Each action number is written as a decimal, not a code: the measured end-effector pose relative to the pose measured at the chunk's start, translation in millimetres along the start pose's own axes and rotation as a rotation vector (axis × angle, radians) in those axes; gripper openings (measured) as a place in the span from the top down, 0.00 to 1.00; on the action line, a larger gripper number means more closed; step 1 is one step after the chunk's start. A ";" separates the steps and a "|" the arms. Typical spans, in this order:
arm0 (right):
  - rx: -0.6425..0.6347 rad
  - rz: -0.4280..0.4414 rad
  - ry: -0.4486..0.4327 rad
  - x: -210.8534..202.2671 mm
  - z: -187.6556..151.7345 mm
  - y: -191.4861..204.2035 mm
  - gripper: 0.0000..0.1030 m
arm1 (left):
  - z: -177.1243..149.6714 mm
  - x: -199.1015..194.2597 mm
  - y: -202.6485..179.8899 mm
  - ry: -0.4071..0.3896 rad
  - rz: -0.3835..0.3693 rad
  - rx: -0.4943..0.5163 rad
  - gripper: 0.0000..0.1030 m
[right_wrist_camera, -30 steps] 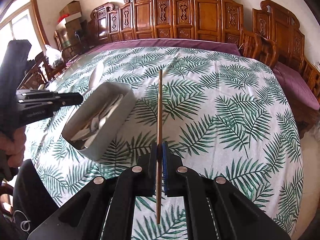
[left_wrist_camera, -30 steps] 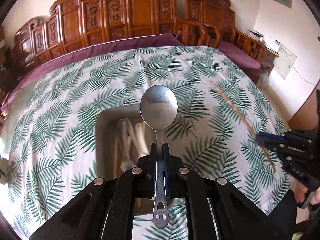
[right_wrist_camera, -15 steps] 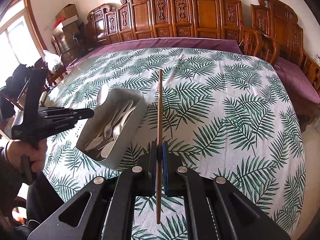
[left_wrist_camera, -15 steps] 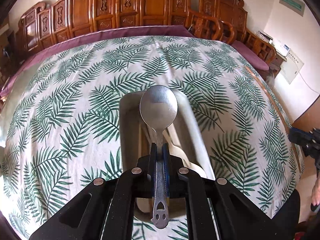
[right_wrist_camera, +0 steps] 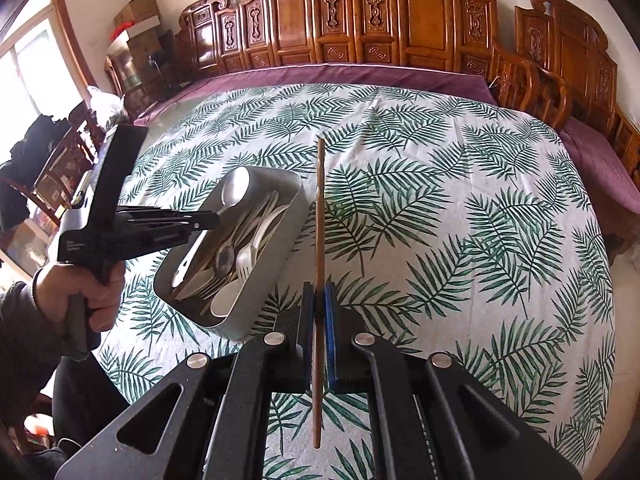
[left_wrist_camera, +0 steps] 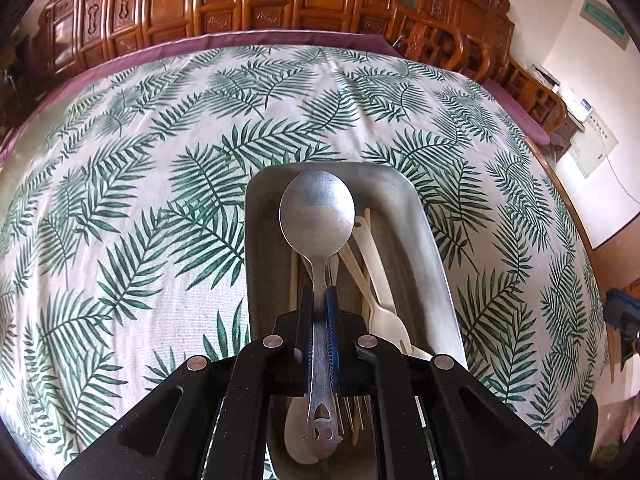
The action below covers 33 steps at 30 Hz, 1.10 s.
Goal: Organize utensils
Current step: 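Carry the metal spoon over the grey tray and lower it in with the left gripper, then open the left gripper to release the spoon while the right gripper lowers the chopstick into the tray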
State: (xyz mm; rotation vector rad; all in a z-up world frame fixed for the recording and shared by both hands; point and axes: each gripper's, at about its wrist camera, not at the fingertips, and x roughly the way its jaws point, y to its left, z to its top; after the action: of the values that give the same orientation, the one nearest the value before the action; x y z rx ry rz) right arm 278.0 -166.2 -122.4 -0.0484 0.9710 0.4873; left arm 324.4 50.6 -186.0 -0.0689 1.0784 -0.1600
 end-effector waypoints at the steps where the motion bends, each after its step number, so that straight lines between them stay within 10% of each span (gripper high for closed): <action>1: 0.000 0.001 0.002 1.2 0.6 1.0 0.94 | 0.2 1.9 -0.2 0.003 0.000 -0.003 0.95; 23: -0.056 0.090 0.063 46.9 10.4 63.6 0.94 | -22.5 -69.7 27.2 -0.141 0.046 0.004 0.92; 33: 0.002 0.117 0.139 98.6 27.6 90.7 0.94 | -38.8 -89.4 49.0 -0.185 0.053 -0.015 0.68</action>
State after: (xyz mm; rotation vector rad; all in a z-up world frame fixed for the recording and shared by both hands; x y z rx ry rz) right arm 307.5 -41.3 -169.7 -0.0241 1.1152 0.5967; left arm 253.6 114.4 -132.9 -0.0670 0.8960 -0.0964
